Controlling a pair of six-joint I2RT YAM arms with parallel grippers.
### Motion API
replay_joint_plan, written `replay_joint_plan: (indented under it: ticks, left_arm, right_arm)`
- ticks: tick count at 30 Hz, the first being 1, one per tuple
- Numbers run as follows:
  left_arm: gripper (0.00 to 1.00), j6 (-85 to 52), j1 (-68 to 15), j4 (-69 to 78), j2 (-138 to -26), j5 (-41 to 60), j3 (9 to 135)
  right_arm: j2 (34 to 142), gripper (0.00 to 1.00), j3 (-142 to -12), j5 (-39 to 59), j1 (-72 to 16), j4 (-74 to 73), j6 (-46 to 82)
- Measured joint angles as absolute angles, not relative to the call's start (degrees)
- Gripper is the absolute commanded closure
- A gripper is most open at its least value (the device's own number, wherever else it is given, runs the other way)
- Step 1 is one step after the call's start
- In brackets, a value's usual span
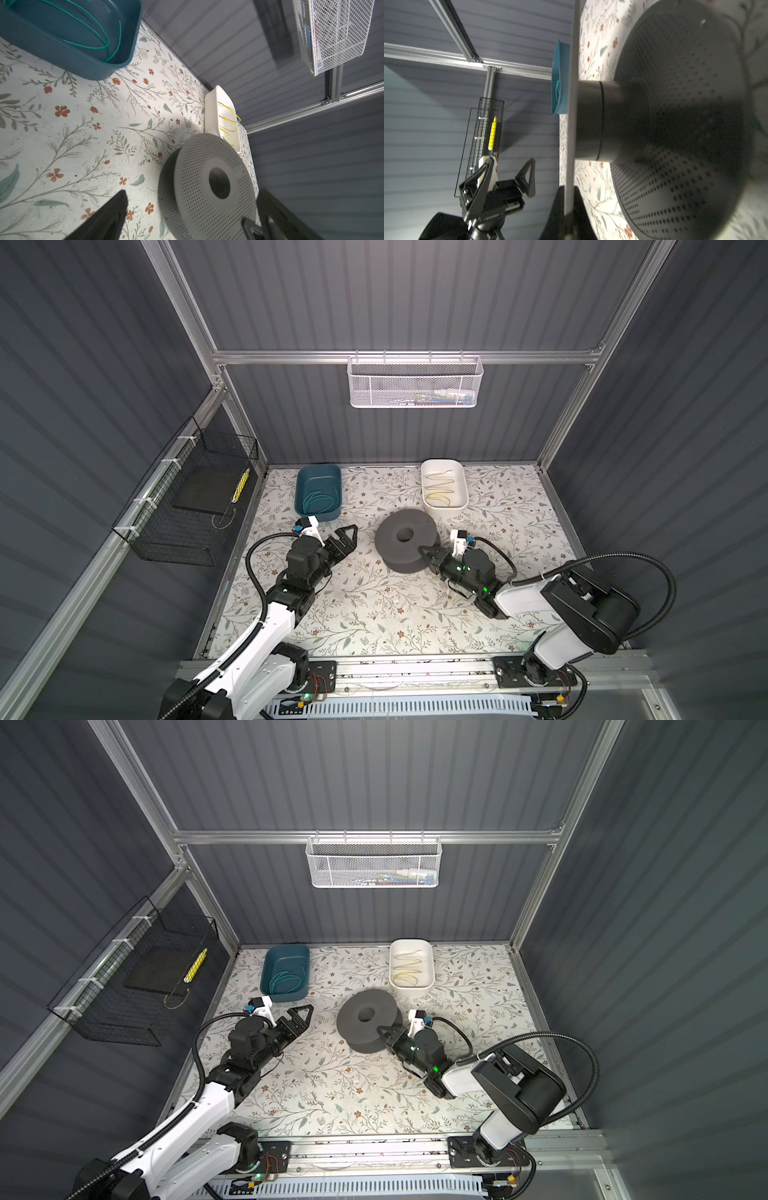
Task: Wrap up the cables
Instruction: 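Drag the grey spool toward the robot to the table center with the right gripper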
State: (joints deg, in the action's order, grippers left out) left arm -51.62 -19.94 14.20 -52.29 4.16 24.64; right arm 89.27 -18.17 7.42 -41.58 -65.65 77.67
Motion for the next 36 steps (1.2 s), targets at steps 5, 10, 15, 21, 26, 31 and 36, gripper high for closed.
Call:
replay_joint_plan:
  ticks: [5,10,15,21,26,31,36]
  left_arm:
    - [0.03,-52.40,-19.97,17.08,-52.42,5.67,23.90]
    - [0.02,-52.49,-21.37,19.81,-54.94,7.92,23.88]
    - [0.01,-52.03,-25.12,19.79,-56.29,7.49,23.92]
    - [0.01,-51.81,-27.53,20.23,-57.28,5.82,24.05]
    - [0.00,-51.13,-27.73,20.18,-57.21,4.91,24.34]
    - [0.01,-49.74,-27.73,20.18,-56.49,3.84,24.49]
    - [0.01,-49.06,-27.73,20.21,-56.23,2.96,24.51]
  right_arm:
    - [87.44,1.00,-9.58,5.48,-44.75,-72.90,79.99]
    - [87.35,0.94,-5.37,3.11,-47.51,-77.43,81.01]
    - [88.82,0.79,-4.21,2.55,-49.82,-78.83,81.23]
    - [94.11,0.59,-1.04,2.50,-50.37,-82.06,83.31]
    - [94.67,0.53,-0.58,2.26,-50.35,-82.98,83.81]
    - [88.25,0.49,-0.34,1.67,-49.91,-77.49,83.55]
    - [69.56,0.38,-1.08,0.73,-48.69,-56.95,80.75]
